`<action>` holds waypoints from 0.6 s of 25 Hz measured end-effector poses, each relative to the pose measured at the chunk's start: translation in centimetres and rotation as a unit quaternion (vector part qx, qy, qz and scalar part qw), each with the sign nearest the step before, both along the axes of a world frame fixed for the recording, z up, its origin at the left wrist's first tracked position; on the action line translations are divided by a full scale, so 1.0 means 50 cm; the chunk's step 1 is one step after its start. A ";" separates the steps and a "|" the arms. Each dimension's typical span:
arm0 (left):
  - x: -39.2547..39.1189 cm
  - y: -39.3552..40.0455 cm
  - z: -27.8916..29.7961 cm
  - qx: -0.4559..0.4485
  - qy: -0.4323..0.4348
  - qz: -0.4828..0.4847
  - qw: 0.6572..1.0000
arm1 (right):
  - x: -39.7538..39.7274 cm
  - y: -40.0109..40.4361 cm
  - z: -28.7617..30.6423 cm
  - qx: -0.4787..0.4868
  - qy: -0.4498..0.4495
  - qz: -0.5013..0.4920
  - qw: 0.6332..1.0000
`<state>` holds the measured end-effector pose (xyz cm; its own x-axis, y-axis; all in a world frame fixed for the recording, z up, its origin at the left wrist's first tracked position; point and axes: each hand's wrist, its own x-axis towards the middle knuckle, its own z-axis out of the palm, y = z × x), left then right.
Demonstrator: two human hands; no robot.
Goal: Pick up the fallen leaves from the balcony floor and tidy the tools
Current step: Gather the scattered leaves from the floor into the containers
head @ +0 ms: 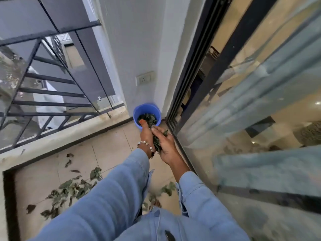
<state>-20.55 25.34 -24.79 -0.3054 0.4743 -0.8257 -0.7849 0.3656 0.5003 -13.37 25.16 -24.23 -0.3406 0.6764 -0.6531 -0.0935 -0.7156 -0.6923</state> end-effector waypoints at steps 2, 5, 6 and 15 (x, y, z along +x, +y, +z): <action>-0.060 0.062 -0.016 0.011 -0.025 0.000 1.000 | -0.053 0.078 -0.026 -0.015 -0.001 0.020 1.000; -0.155 0.164 -0.045 0.001 -0.057 -0.010 0.998 | -0.144 0.184 -0.062 -0.006 -0.030 0.028 0.999; -0.178 0.188 -0.054 -0.014 -0.062 -0.011 0.998 | -0.165 0.207 -0.073 -0.004 -0.046 0.028 0.999; -0.317 0.397 -0.213 -0.103 -0.039 -0.064 0.992 | -0.281 0.445 -0.271 -0.067 -0.116 -0.092 0.987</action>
